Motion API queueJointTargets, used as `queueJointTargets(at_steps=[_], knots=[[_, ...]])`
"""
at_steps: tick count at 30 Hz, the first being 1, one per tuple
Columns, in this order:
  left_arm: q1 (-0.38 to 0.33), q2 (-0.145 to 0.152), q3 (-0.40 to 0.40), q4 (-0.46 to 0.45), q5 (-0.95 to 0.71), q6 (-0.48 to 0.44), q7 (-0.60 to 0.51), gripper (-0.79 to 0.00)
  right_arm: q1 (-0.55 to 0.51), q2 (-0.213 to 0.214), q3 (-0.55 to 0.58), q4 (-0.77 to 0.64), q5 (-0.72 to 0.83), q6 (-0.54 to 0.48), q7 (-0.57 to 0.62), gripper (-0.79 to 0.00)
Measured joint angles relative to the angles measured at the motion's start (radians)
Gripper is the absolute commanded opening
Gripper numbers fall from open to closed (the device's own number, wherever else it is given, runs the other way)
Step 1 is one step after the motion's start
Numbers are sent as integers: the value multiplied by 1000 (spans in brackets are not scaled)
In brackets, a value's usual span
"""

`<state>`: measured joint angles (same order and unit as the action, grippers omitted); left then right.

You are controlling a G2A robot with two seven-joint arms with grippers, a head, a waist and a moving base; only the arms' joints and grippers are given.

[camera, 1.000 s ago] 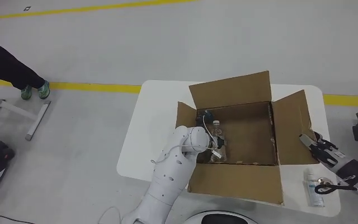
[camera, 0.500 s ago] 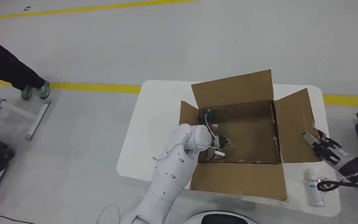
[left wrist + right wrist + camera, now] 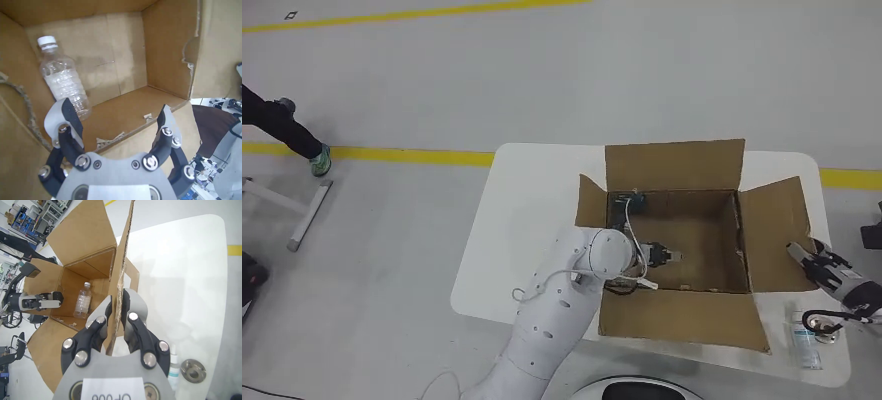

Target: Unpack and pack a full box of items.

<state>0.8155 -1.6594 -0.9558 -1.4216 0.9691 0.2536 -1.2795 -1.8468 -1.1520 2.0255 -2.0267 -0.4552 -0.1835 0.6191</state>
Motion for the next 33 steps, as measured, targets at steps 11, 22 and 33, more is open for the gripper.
queueJointTargets(at_steps=[11,22,33], knots=[[24,2,50,-75,28,-24,21,0,-39,2,125,-41,-11,-18,-67,0],[52,21,-6,-231,43,-32,4,0,-90,6,267,-45,-80,-77,-75,-785],[97,50,-70,-480,225,-21,-55,0,-105,2,263,-40,-70,-73,-84,-785]])
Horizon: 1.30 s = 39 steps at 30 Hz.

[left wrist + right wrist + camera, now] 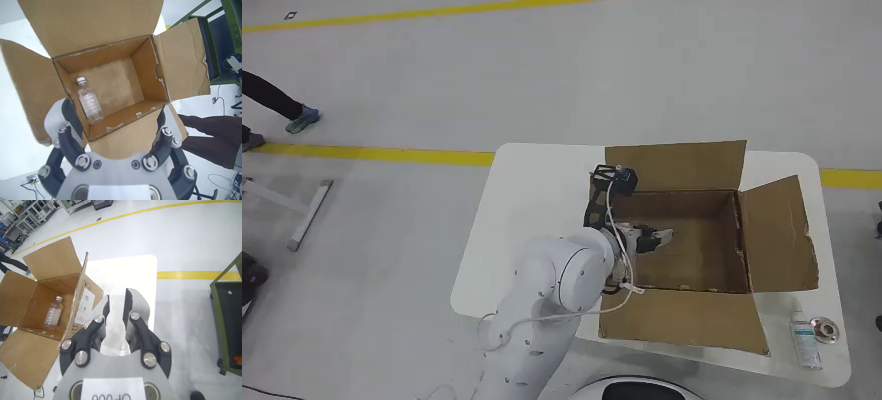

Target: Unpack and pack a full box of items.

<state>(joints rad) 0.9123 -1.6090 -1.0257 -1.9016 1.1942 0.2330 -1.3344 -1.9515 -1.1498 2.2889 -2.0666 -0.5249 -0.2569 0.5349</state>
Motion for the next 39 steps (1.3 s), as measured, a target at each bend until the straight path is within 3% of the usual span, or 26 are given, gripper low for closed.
queueJointTargets(at_steps=[6,13,17,29,39], knots=[[42,13,-23,-100,126,-6,12,0,0,0,1,0,0,0,0,-785],[119,25,-104,-156,191,50,46,0,0,0,0,0,-1,0,0,-785],[157,29,-141,-169,210,69,71,0,-21,1,-36,-14,-80,10,37,-785],[164,30,-150,-176,216,82,84,0,-73,6,-176,-1,-297,35,210,-785],[164,30,-150,-176,216,82,84,0,-69,6,-175,3,-296,44,208,-785]])
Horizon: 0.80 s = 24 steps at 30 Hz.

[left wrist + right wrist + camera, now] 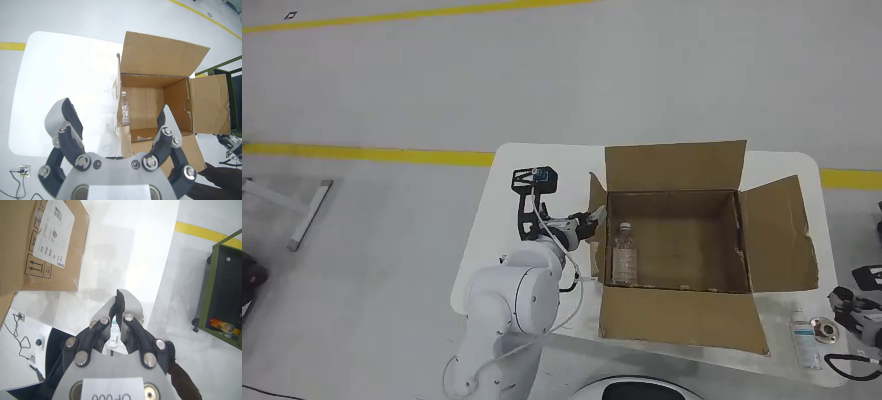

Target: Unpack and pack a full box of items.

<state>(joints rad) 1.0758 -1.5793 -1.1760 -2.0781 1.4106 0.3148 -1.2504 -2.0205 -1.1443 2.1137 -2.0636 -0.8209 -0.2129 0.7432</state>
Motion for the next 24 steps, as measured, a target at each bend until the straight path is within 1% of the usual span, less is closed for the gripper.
queueJointTargets(at_steps=[4,6,9,13,17,21,22,23,24], knots=[[0,0,0,0,0,0,0,0,-1,0,-3,1,-6,-2,-1,-785],[0,0,0,0,0,0,0,0,-7,1,-22,-1,-66,5,3,-785],[0,0,0,0,0,0,0,0,-8,1,-69,-1,-155,45,31,-785],[0,0,0,0,0,0,0,0,16,3,-103,26,-154,59,97,-785],[0,0,0,0,0,0,0,0,47,8,-113,43,-161,63,175,-785],[0,0,0,0,0,0,0,0,62,11,-117,43,-154,72,223,-785],[0,0,0,0,0,0,0,0,64,11,-116,41,-154,72,233,-739],[0,0,0,0,0,0,0,0,65,12,-116,37,-158,70,243,-711],[0,0,0,0,0,0,0,0,65,13,-116,36,-161,69,249,-662]])
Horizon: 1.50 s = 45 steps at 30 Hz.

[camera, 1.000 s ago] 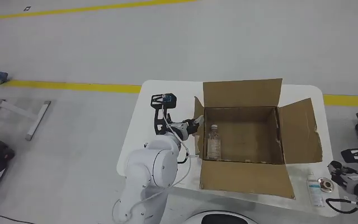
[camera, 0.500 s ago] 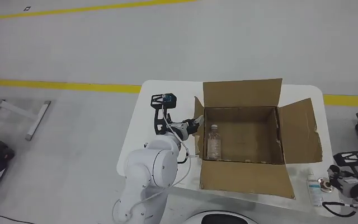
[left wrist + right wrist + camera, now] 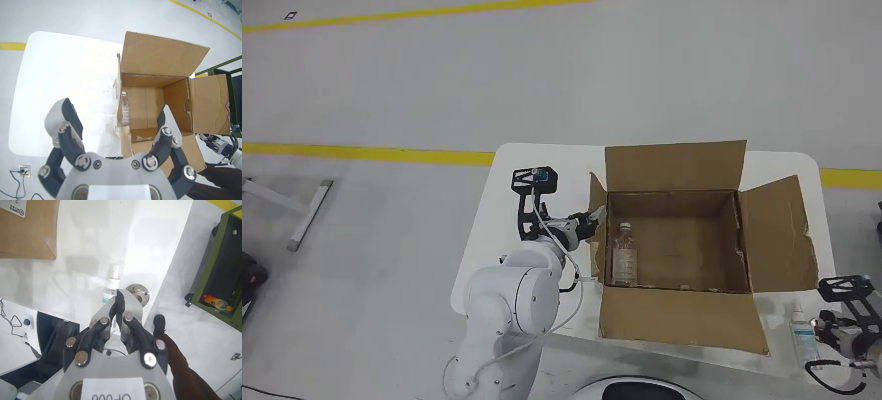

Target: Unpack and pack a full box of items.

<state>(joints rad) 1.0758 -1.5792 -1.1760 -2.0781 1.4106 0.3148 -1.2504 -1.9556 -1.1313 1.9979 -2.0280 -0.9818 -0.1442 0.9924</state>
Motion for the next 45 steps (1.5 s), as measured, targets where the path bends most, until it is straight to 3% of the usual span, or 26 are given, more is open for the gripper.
queueJointTargets(at_steps=[1,4,8,19,23,26,28,45], knots=[[0,0,0,0,0,0,0,0,0,1,0,-1,-3,-1,5,-616],[0,0,0,0,0,0,0,0,4,2,-8,9,-18,0,17,-591],[0,0,0,0,0,0,0,0,16,4,-26,29,-37,3,18,-499],[0,0,0,0,0,0,0,0,22,7,-39,39,-52,1,29,-397],[0,0,0,0,0,0,0,0,15,9,-31,37,-39,-8,34,-305],[0,0,0,0,0,0,0,0,8,9,-29,34,-37,-11,35,-320],[0,0,0,0,0,0,0,0,4,9,-31,33,-36,-13,35,-394],[0,0,0,0,0,0,0,0,-2,11,-82,44,-62,-4,29,-406]])
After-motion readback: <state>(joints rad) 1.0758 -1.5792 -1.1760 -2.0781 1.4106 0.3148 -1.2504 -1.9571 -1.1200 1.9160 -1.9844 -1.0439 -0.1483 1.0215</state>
